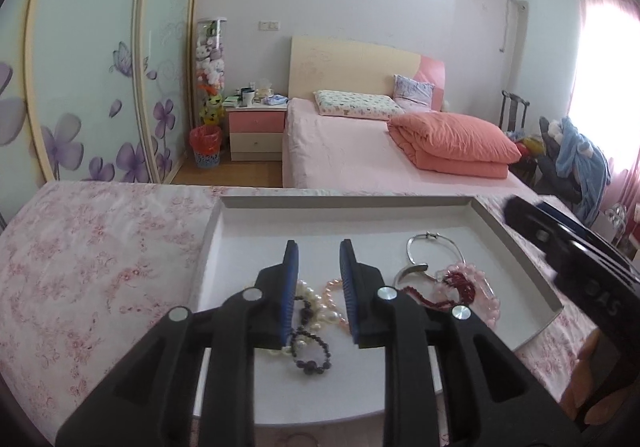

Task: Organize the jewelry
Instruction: 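Open the left tool to drop the earring into the tray while the right tool releases the red beads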

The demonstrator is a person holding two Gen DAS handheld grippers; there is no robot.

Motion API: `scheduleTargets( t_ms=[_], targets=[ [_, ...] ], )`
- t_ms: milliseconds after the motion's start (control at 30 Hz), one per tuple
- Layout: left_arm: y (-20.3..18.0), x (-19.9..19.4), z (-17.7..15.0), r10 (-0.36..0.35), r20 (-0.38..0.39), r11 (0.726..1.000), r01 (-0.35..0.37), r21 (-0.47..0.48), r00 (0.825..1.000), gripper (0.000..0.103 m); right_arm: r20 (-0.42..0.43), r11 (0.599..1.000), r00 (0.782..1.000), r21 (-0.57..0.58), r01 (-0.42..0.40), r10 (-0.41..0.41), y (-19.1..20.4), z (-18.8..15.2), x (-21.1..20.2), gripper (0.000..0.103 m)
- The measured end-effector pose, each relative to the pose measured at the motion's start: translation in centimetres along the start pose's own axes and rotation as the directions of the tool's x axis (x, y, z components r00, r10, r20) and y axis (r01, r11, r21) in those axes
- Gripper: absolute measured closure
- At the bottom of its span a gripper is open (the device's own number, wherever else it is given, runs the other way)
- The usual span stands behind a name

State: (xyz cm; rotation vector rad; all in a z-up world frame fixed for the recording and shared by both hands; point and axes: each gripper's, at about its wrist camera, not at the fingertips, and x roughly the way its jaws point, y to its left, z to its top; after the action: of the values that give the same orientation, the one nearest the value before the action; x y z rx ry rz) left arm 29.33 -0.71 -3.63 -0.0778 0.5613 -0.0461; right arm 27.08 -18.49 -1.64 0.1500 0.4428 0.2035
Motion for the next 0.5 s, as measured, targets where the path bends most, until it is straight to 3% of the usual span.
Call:
scheduleTargets(
  t_ms=[333, 500],
  targets=[
    [3.4, -4.3, 0.0, 0.060, 0.052, 0.997, -0.058, -0.044, 0.997, 0.077, -0.005, 1.000, 1.000, 0.023, -0.011, 0.012, -0.9, -0.7, -3.1, 0.049],
    [4.5, -6.8, -1.7, 0.084, 0.048, 0.996, -0.082, -0.043, 0.995, 0.072, -0.078, 0.999, 0.996, 0.009, -0.046, 0.047, -0.3, -2.3, -4.3, 0.049]
  ],
)
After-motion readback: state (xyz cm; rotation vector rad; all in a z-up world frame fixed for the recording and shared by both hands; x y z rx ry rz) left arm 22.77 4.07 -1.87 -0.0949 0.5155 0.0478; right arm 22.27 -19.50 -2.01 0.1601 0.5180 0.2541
